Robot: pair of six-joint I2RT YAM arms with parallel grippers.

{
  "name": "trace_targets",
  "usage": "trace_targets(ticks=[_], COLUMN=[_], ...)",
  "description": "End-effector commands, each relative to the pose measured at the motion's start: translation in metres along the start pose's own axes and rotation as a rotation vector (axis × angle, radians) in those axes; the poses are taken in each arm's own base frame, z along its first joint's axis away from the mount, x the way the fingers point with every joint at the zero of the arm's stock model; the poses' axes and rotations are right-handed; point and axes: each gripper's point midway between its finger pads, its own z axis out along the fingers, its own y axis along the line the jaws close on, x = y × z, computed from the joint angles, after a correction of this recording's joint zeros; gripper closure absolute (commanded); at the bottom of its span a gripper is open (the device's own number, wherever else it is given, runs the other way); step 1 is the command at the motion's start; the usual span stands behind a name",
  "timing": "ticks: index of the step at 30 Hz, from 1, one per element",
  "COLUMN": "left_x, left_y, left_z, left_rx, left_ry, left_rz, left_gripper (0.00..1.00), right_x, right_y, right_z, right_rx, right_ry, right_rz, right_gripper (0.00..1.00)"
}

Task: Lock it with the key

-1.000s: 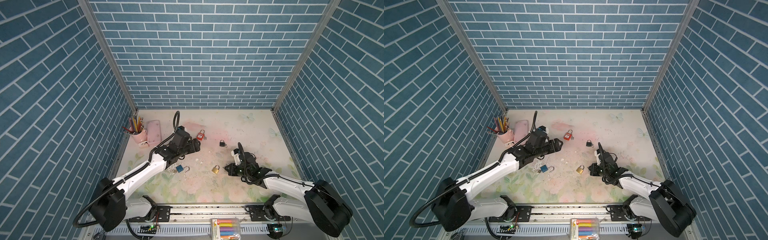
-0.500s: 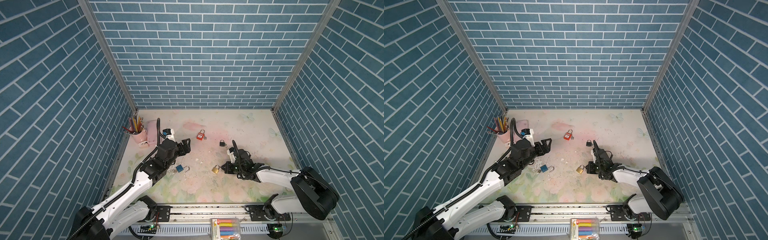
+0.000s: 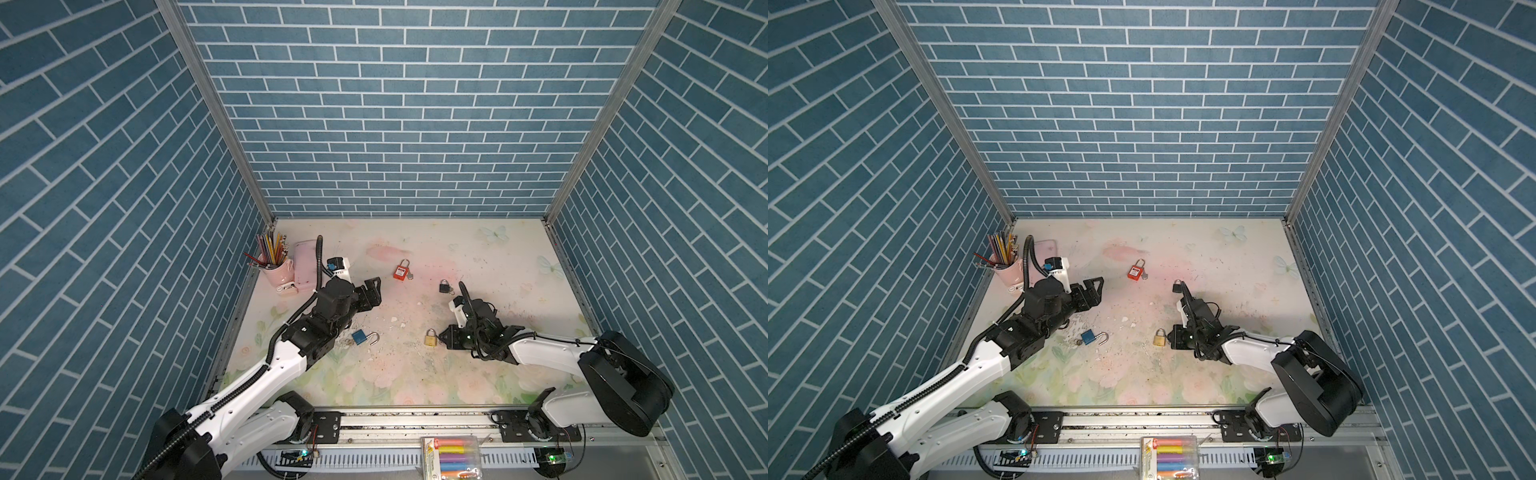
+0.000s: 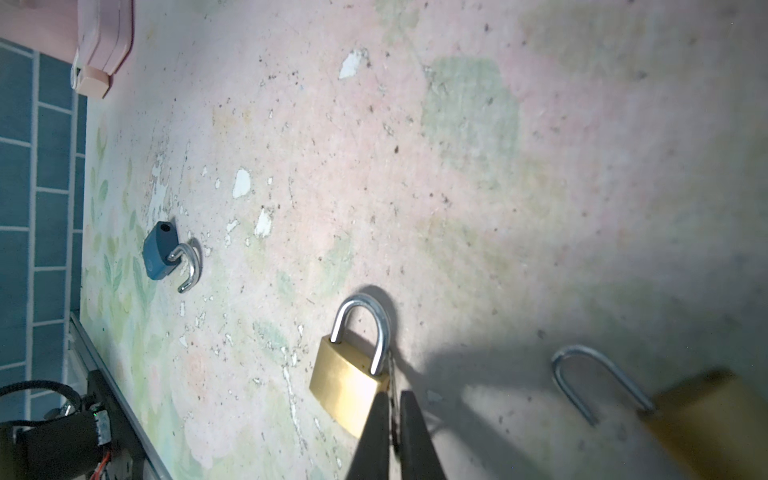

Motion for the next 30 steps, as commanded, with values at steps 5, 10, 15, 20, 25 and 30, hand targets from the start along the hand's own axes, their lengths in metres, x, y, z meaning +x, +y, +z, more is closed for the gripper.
trace_targets(ticks=[5,10,15,20,25,30], left_x=[-0.020,-0.006,0.019,0.043,0.087,0.134], left_y=[0.012,0.028,0.054,0.061,0.069,0.095], left_z=[-0.006,-0.002,-0.005,-0.013,-0.020,-0.027], left_rx=[-0.103,-0.135,-0.241,-0.273,-0.295,-0.392], left_ry=[-0.030,0.070,0.199,0.336,0.523,0.675], left_rz=[0.008,-0.054,-0.065,0.016,0.115,0.169], left_gripper=[0.13,0.13,0.13,0.13,0.13,0.13], right_x=[-0.016,-0.043,-0.076,-0.086,-0.079,-0.062], right_y=[0.007,0.024,0.060,0.089,0.104,0.108], right_z=[-0.013,-0.038,-0.080,-0.105,-0.107,-0.094], right_rx=[0.023,0.021,-0.053,-0.157,-0.253,-0.325], right_ry=[-0.059,-0.167,-0.350,-0.501,-0.523,-0.441], right_rz=[-0.025,-0.104,-0.294,-0.523,-0.596,-0.624], right_gripper=[0.73,0.63,0.49,0.32,0.30,0.28])
